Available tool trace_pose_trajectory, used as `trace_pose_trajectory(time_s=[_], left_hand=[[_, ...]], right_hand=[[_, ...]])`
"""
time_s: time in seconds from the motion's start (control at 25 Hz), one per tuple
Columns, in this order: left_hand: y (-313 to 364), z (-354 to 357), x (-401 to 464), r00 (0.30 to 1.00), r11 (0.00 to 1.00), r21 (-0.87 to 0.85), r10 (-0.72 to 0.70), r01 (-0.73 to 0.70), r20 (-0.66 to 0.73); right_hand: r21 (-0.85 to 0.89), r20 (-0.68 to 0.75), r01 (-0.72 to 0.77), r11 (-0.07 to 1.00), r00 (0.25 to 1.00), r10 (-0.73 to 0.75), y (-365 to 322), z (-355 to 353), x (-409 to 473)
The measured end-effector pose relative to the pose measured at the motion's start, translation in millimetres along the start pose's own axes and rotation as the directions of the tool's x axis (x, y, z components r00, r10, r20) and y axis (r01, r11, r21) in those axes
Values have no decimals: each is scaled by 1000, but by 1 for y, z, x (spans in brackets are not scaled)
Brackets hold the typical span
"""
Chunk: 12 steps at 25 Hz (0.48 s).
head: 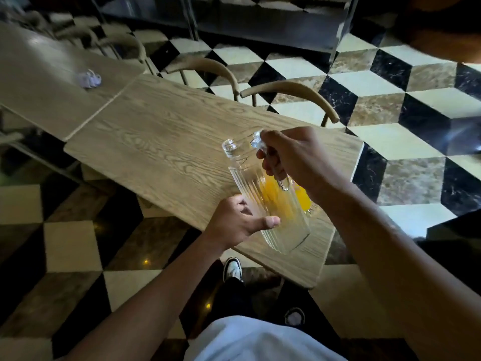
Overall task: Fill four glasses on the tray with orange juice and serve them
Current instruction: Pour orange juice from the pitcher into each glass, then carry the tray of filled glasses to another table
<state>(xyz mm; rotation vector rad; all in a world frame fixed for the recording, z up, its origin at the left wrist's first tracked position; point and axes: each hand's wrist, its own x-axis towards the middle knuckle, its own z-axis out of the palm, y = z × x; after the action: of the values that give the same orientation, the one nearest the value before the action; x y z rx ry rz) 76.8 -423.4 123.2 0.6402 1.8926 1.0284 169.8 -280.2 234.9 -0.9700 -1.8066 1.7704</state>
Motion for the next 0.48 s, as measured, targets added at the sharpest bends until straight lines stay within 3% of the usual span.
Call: trace_pose_trajectory(time_s=[0.24,0.48], left_hand=[[-3,-91,54,989,996,-89,32,-19,143],[-3,-183,161,947,998,4,59,-63,316]], right_hand=[[136,65,-40,990,997,32,-13,53,43],[183,-51,-11,983,998,21,-8,106,111]])
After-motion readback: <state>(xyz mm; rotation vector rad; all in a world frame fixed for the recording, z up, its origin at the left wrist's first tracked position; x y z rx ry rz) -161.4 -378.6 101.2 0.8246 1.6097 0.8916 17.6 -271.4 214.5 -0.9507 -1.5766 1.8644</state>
